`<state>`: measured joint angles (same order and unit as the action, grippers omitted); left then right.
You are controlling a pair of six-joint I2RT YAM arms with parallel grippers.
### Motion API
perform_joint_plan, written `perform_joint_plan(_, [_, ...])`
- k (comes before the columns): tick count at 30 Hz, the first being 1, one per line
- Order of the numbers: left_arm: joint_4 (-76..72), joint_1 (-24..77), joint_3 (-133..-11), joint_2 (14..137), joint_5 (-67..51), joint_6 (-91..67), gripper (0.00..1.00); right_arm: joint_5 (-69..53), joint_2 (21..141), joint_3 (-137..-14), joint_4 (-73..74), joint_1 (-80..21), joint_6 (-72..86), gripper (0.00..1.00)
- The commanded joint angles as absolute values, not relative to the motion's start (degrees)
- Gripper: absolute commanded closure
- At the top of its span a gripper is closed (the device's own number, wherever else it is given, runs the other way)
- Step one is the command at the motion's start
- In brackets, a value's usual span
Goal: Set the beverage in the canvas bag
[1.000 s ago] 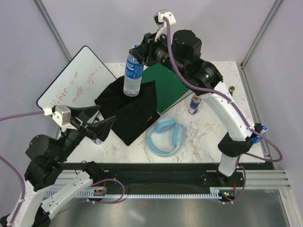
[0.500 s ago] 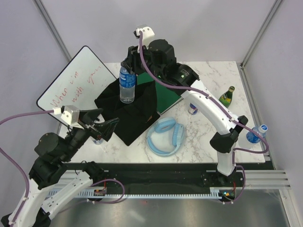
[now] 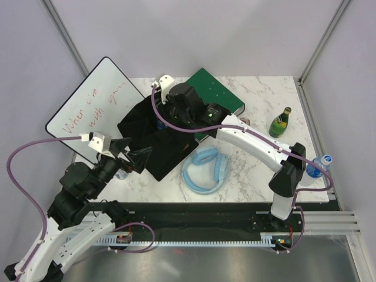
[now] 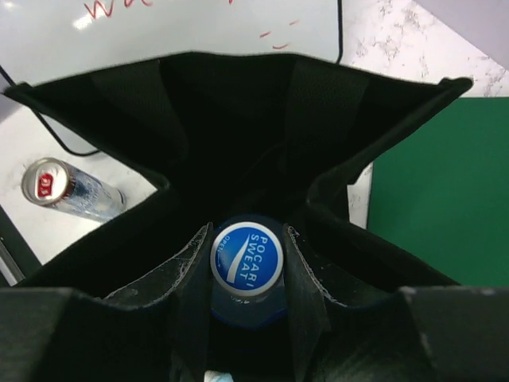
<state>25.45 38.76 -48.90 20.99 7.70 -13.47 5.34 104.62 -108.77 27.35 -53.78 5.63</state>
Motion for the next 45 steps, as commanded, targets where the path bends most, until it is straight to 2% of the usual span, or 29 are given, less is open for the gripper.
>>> perform_joint_plan(1, [19.96,39.02,-44.21,18.55,8.0,-13.01,0.01,5.19,97.73,-108.55,15.21,-54.05,2.81,1.0])
perform_joint_plan(11, [19.34,39.02,-42.72,16.53,7.12,-11.78,0.0,4.31,103.79,-111.62,17.31,-54.14,4.13,1.0])
perform_joint_plan(19, [19.51,39.02,-42.01,15.56,9.05,-11.51,0.0,5.01,112.06,-122.43,28.83,-54.14,4.83,1.0])
perform_joint_plan(45, [19.25,38.94,-41.66,14.33,7.29,-11.08,0.0,11.33,119.26,-119.1,29.8,-53.97,3.87,1.0])
